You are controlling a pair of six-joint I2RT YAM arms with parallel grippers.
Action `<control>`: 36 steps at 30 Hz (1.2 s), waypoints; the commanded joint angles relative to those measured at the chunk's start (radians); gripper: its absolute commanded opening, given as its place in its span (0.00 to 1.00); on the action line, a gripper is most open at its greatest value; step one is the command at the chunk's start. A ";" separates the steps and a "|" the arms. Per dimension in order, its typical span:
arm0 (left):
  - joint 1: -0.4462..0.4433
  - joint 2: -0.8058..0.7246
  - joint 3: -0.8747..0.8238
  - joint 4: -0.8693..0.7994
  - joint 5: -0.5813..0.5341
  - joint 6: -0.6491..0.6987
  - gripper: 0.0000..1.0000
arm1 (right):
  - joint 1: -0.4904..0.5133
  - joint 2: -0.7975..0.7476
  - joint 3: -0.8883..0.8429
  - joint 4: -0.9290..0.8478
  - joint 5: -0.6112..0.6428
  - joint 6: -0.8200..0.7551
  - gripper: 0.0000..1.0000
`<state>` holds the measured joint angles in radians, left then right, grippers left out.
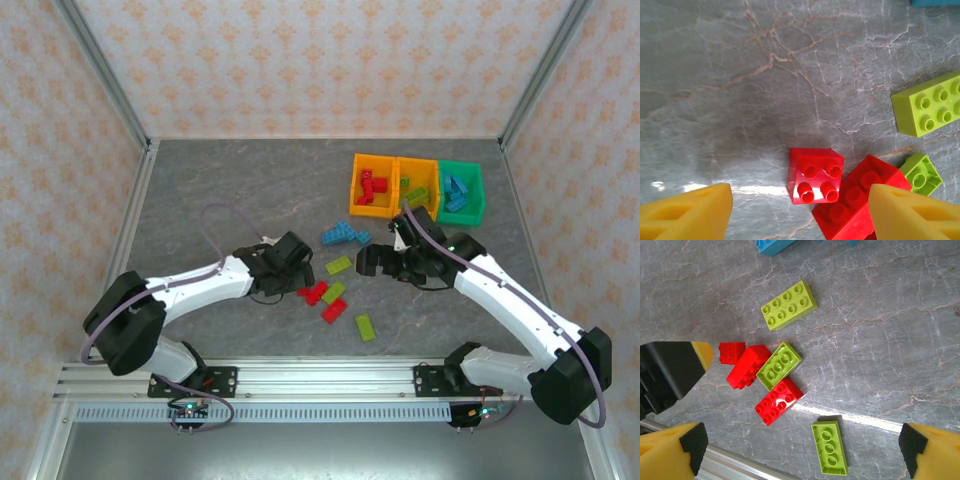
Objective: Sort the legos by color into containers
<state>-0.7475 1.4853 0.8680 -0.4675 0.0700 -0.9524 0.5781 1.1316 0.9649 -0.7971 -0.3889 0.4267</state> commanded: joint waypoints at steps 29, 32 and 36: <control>-0.017 -0.067 -0.037 -0.034 -0.049 0.017 0.24 | 0.019 -0.083 -0.079 0.071 -0.238 -0.003 1.00; -0.020 -0.059 0.110 -0.015 -0.094 0.068 0.24 | 0.020 -0.133 -0.085 0.117 -0.236 0.029 1.00; -0.015 0.125 0.425 -0.013 -0.221 0.196 0.22 | 0.020 -0.233 -0.063 0.092 0.036 0.077 0.99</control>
<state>-0.7612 1.5127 1.1149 -0.5049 -0.0116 -0.8692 0.5953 0.9768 0.8845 -0.7261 -0.5201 0.4595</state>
